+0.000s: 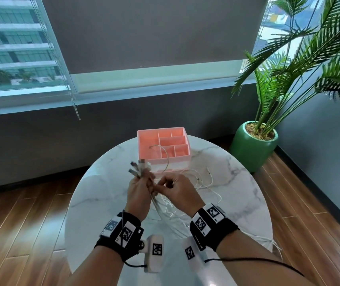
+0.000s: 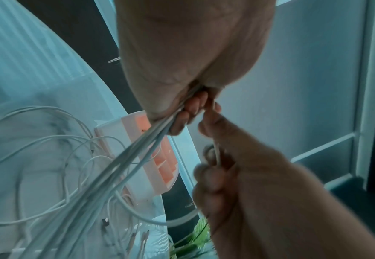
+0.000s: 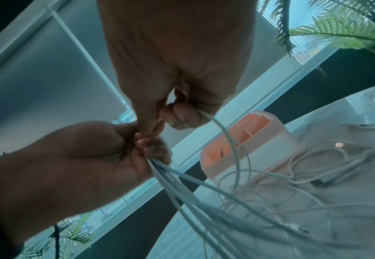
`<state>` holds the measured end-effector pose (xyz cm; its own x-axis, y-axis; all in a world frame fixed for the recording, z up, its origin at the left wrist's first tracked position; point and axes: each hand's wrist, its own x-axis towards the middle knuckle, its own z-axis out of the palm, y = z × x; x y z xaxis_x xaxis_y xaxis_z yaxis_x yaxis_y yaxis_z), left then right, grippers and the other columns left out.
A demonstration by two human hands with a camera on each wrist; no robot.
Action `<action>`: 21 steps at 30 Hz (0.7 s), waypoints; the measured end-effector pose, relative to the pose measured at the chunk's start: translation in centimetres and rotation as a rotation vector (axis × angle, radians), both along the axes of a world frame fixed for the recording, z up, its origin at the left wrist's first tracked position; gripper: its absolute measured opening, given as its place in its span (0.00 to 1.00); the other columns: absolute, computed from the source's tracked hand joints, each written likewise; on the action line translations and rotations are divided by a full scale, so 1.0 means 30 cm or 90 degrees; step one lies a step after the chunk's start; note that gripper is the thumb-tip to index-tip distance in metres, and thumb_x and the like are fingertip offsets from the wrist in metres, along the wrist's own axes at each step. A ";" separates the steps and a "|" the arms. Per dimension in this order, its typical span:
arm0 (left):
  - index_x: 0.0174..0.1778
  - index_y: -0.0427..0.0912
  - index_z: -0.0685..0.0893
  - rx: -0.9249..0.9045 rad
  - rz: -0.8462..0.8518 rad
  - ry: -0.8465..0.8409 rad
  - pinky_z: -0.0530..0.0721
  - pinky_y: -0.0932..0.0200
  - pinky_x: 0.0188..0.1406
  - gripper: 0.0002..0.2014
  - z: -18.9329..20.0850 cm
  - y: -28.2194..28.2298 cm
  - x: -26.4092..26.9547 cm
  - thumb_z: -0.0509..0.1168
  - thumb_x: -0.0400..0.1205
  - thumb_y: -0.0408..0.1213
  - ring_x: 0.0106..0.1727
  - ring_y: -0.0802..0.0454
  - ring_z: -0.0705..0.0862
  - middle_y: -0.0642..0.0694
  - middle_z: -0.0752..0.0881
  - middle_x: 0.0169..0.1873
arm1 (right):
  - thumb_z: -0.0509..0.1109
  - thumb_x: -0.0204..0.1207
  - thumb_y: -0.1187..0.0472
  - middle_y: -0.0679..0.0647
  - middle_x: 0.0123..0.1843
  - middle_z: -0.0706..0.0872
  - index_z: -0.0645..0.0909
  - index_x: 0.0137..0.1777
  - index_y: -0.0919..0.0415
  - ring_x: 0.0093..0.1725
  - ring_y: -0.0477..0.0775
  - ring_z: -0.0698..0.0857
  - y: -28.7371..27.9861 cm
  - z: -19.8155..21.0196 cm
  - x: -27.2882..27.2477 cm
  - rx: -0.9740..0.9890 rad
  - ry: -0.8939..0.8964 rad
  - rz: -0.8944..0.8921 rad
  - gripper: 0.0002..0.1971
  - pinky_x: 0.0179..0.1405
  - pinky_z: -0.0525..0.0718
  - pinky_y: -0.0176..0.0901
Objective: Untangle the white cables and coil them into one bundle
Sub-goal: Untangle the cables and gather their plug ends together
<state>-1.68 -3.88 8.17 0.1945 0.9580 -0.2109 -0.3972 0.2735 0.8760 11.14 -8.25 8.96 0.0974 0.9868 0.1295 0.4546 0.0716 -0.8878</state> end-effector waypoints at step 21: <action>0.33 0.46 0.70 0.005 0.045 -0.088 0.54 0.67 0.17 0.19 0.088 0.071 -0.072 0.54 0.92 0.43 0.18 0.59 0.58 0.53 0.63 0.21 | 0.62 0.88 0.57 0.63 0.37 0.90 0.85 0.47 0.63 0.28 0.59 0.86 0.046 0.088 0.283 -0.163 0.125 -0.132 0.14 0.29 0.84 0.48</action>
<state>-3.85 -1.75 10.83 0.1530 0.9718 -0.1795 -0.5321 0.2340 0.8137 19.63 -6.87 11.59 0.2967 0.9416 -0.1594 0.2555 -0.2391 -0.9368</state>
